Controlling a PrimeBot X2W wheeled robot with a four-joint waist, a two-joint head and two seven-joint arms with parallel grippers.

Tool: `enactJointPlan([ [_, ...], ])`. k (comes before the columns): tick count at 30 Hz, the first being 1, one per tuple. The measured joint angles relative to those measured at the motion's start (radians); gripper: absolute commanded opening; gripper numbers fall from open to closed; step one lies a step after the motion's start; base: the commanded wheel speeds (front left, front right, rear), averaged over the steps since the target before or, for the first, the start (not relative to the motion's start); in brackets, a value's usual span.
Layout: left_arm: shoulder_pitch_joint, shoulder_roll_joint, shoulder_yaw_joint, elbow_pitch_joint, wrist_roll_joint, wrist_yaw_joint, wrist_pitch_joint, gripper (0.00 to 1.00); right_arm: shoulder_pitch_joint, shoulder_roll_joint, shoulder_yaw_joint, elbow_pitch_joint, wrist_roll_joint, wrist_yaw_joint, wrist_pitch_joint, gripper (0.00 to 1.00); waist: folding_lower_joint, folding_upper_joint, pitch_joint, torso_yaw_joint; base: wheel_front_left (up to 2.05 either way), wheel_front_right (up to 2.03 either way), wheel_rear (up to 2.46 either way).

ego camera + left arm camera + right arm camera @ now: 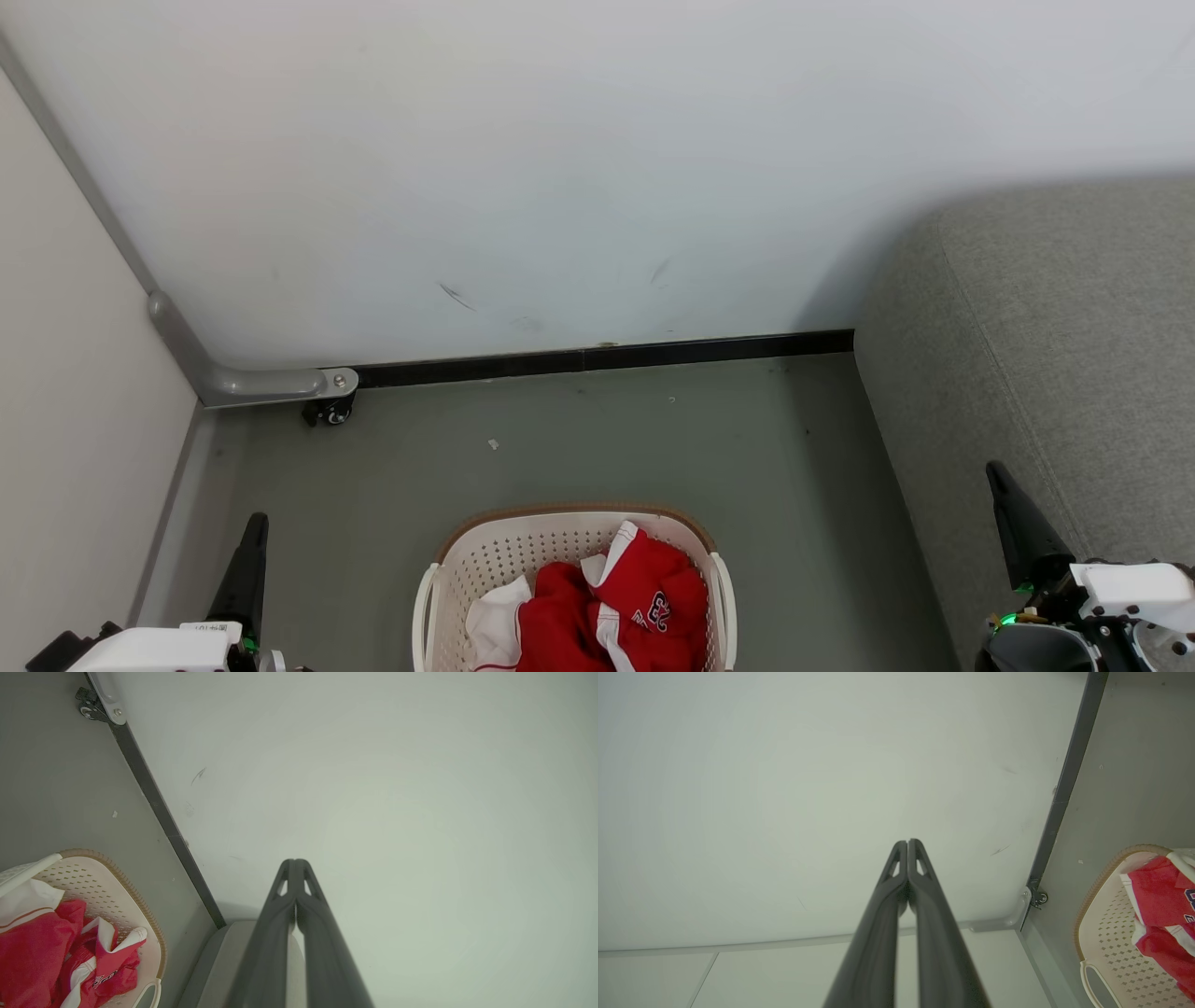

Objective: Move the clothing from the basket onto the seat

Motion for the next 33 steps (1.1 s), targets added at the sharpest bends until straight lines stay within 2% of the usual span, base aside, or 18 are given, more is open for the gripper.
enactJointPlan([
  [33,0.0,0.0,0.0,0.0,0.0,0.0,0.0,0.0,0.0,0.0,0.0,0.0,0.0,0.0,0.0,0.0,0.0,0.0,0.0,0.0,0.0,0.0,0.0],
])
